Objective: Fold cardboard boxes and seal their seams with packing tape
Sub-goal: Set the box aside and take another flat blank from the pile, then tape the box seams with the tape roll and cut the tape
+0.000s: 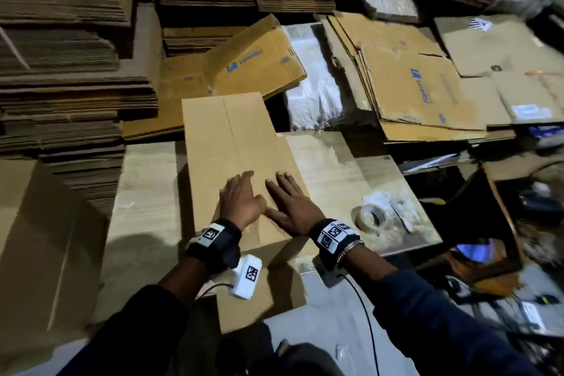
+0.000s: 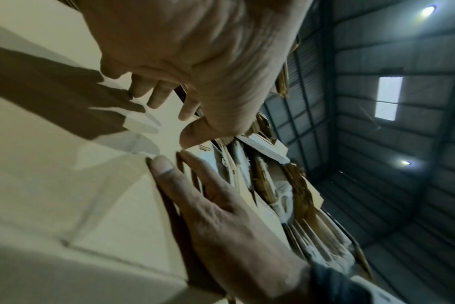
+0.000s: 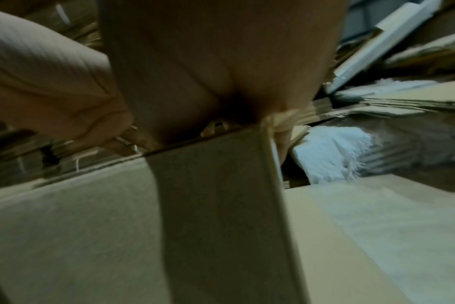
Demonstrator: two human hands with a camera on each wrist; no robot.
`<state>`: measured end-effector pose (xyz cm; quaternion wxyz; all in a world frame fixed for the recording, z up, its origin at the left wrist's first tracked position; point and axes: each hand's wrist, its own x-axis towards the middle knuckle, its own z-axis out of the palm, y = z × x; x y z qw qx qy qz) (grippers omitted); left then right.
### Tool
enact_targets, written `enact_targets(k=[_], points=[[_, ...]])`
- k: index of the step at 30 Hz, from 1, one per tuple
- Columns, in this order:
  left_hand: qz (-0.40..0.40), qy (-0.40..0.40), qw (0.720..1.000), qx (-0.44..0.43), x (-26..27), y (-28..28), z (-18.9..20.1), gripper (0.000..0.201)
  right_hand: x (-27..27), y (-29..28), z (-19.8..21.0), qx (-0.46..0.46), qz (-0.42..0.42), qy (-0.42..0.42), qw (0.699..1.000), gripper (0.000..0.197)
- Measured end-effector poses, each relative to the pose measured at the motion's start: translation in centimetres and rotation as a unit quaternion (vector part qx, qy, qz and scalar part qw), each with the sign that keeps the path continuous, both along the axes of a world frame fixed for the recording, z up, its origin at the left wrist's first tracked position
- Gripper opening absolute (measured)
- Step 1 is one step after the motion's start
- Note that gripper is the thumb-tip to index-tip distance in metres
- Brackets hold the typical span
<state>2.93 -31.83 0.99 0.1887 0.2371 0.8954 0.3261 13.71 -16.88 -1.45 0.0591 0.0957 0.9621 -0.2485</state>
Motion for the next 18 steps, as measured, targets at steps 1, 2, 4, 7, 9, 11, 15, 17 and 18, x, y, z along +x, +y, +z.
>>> enact_targets(k=[1, 2, 4, 7, 9, 11, 15, 17, 18], points=[[0.007, 0.017, 0.999, 0.029, 0.8, 0.8, 0.5, 0.067, 0.6, 0.2, -0.1, -0.026, -0.008, 0.03, 0.999, 0.09], [0.003, 0.041, 0.998, 0.052, 1.8, 1.6, 1.1, 0.06, 1.1, 0.5, -0.3, -0.045, -0.018, 0.052, 0.997, 0.085], [-0.03, 0.089, 0.991, 0.093, 3.9, 3.6, 1.9, 0.048, 2.7, 1.6, -0.5, -0.065, -0.042, 0.074, 0.994, 0.07], [-0.092, 0.116, 0.981, 0.129, 7.0, 6.9, 2.2, 0.039, 5.4, 4.4, -1.4, -0.091, -0.089, 0.092, 0.988, 0.065], [-0.113, 0.114, 0.979, 0.125, 8.6, 9.4, 1.7, 0.037, 7.1, 7.1, -2.8, -0.113, -0.137, 0.075, 0.981, 0.054], [-0.133, 0.095, 0.98, 0.115, 10.3, 12.2, 0.3, 0.034, 9.3, 10.1, -4.5, -0.139, -0.214, 0.026, 0.967, 0.052], [-0.17, 0.056, 0.981, 0.071, 13.2, 17.6, -3.6, 0.027, 14.4, 17.5, -9.1, -0.105, -0.33, -0.115, 0.931, 0.065], [-0.188, 0.05, 0.98, 0.043, 14.4, 20.1, -5.6, 0.025, 16.7, 20.8, -10.4, -0.111, -0.372, -0.162, 0.907, 0.061], [-0.201, 0.049, 0.978, 0.027, 14.9, 21.2, -6.7, 0.025, 17.6, 22.2, -10.6, -0.12, -0.386, -0.183, 0.896, 0.053]])
